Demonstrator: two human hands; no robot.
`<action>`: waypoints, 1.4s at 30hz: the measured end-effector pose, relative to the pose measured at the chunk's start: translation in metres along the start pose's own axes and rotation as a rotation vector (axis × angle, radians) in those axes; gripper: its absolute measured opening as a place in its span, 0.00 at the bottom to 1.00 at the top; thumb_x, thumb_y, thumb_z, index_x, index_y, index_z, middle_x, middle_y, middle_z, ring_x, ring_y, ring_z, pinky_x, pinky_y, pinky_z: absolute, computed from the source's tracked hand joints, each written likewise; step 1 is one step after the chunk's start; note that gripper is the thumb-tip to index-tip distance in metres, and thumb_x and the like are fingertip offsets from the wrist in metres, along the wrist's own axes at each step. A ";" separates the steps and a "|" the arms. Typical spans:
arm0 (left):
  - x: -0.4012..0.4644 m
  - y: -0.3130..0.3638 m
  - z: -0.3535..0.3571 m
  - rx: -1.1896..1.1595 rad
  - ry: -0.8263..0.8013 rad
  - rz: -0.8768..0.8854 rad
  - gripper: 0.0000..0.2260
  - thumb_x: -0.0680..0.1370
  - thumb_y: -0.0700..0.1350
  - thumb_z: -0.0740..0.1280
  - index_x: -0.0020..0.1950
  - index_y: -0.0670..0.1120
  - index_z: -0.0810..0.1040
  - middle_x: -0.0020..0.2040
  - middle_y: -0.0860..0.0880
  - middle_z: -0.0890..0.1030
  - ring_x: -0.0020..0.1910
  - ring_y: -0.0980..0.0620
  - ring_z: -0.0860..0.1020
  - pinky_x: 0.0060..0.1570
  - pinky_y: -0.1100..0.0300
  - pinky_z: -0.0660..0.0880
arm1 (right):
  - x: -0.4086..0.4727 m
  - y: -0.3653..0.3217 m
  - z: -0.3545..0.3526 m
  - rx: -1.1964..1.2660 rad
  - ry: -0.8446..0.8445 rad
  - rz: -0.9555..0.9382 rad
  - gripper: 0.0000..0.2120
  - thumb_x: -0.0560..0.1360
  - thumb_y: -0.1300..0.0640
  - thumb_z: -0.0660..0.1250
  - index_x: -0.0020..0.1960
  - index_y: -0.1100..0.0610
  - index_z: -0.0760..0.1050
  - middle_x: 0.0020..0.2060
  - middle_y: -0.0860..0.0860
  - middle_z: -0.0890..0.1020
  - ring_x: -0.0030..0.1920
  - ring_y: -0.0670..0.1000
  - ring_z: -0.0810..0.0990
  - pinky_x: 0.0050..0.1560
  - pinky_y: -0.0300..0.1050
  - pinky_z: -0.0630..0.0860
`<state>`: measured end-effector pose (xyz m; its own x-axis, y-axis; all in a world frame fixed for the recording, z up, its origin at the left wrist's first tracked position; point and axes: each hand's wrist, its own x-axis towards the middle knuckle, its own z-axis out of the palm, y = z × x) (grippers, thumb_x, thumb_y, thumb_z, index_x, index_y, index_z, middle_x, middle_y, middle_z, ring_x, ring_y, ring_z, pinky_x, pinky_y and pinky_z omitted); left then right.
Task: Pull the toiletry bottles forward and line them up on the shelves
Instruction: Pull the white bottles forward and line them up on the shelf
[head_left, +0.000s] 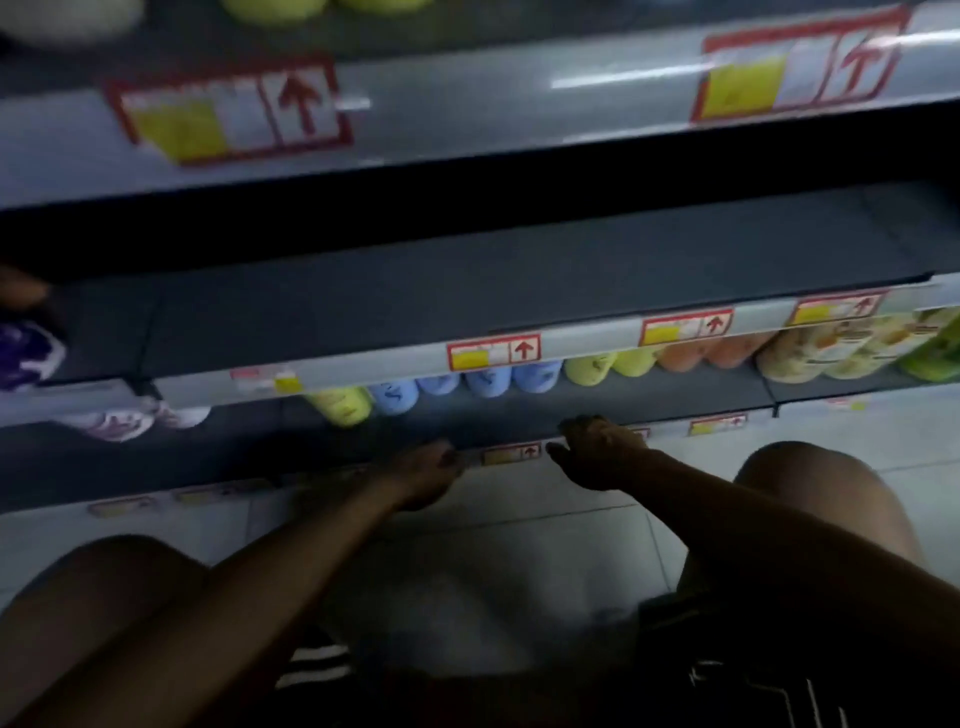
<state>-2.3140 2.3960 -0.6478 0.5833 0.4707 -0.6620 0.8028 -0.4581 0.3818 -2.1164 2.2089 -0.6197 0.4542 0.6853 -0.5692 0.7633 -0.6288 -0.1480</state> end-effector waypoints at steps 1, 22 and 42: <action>-0.004 0.000 0.007 0.012 0.038 0.024 0.21 0.85 0.60 0.55 0.72 0.53 0.74 0.74 0.46 0.73 0.71 0.45 0.73 0.70 0.48 0.69 | 0.004 -0.005 0.006 -0.019 0.017 -0.003 0.29 0.84 0.41 0.56 0.76 0.59 0.67 0.73 0.60 0.72 0.73 0.60 0.70 0.73 0.50 0.66; -0.130 0.011 -0.032 0.215 0.313 0.132 0.29 0.82 0.68 0.52 0.75 0.53 0.70 0.76 0.48 0.71 0.72 0.45 0.72 0.66 0.49 0.72 | -0.083 -0.096 -0.034 -0.248 0.101 -0.201 0.32 0.83 0.36 0.53 0.78 0.57 0.63 0.74 0.60 0.71 0.72 0.61 0.71 0.69 0.55 0.71; -0.067 -0.036 -0.036 0.104 0.169 0.048 0.25 0.83 0.63 0.57 0.75 0.51 0.72 0.77 0.47 0.70 0.76 0.45 0.68 0.73 0.51 0.66 | 0.012 -0.128 -0.027 -0.332 -0.001 -0.300 0.32 0.81 0.35 0.53 0.77 0.54 0.65 0.74 0.58 0.71 0.72 0.61 0.71 0.71 0.57 0.70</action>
<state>-2.3770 2.4081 -0.5940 0.6402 0.5621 -0.5236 0.7615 -0.5541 0.3362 -2.1968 2.3075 -0.5858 0.1901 0.8189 -0.5415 0.9675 -0.2501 -0.0386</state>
